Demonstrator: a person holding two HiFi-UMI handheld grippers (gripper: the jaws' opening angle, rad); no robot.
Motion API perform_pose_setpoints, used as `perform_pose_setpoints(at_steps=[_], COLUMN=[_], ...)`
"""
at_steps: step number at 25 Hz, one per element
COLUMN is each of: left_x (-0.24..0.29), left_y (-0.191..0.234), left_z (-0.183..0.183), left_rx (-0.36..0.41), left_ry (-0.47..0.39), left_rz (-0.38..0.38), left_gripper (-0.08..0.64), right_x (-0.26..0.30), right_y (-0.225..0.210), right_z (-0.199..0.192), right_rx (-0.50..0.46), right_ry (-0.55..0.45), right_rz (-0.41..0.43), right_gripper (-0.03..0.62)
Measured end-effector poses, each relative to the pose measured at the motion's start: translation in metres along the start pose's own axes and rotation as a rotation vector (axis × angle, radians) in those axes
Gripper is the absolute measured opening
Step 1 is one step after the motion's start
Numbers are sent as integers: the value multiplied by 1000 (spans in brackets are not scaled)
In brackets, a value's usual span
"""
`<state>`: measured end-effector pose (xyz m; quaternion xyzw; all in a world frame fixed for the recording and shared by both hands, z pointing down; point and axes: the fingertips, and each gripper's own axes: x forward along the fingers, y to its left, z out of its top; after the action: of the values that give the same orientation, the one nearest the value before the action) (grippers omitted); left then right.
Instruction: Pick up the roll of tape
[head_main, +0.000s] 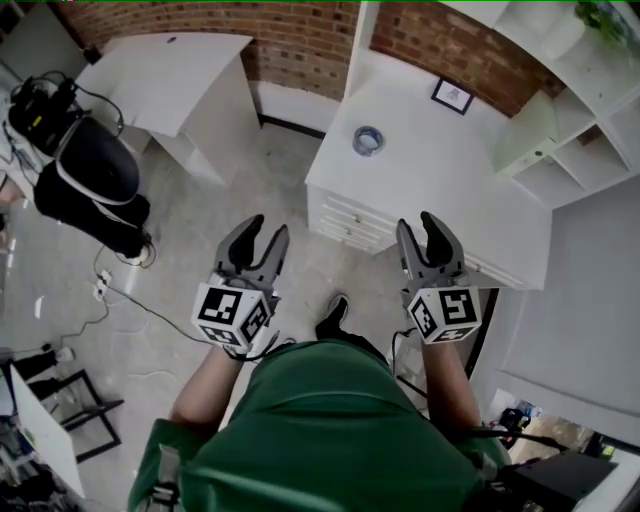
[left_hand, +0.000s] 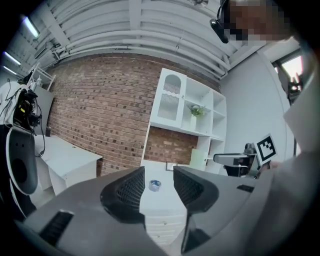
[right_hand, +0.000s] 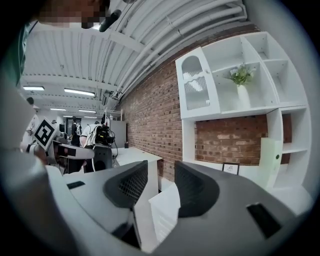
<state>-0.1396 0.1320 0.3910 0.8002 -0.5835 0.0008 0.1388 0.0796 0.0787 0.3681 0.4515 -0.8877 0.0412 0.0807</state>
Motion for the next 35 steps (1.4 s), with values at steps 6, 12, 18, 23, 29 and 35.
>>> perform_pose_setpoints(at_steps=[6, 12, 18, 23, 29, 35], left_x=[57, 91, 112, 141, 207, 260], left_y=[-12, -18, 1, 31, 80, 125], left_z=[4, 2, -5, -13, -18, -35], left_rx=[20, 24, 16, -18, -25, -48], left_ry=[24, 52, 83, 115, 145, 207], left_rz=[53, 92, 124, 86, 24, -5], left_gripper=[175, 175, 175, 175, 175, 175], right_x=[35, 71, 107, 143, 206, 274], right_y=[-51, -83, -94, -93, -99, -112], right_z=[-5, -20, -35, -44, -58, -94], right_rx=[14, 12, 22, 12, -11, -22], right_ry=[14, 52, 81, 135, 234, 352], right_rz=[65, 114, 132, 114, 88, 78], right_gripper=[178, 172, 163, 163, 163, 163])
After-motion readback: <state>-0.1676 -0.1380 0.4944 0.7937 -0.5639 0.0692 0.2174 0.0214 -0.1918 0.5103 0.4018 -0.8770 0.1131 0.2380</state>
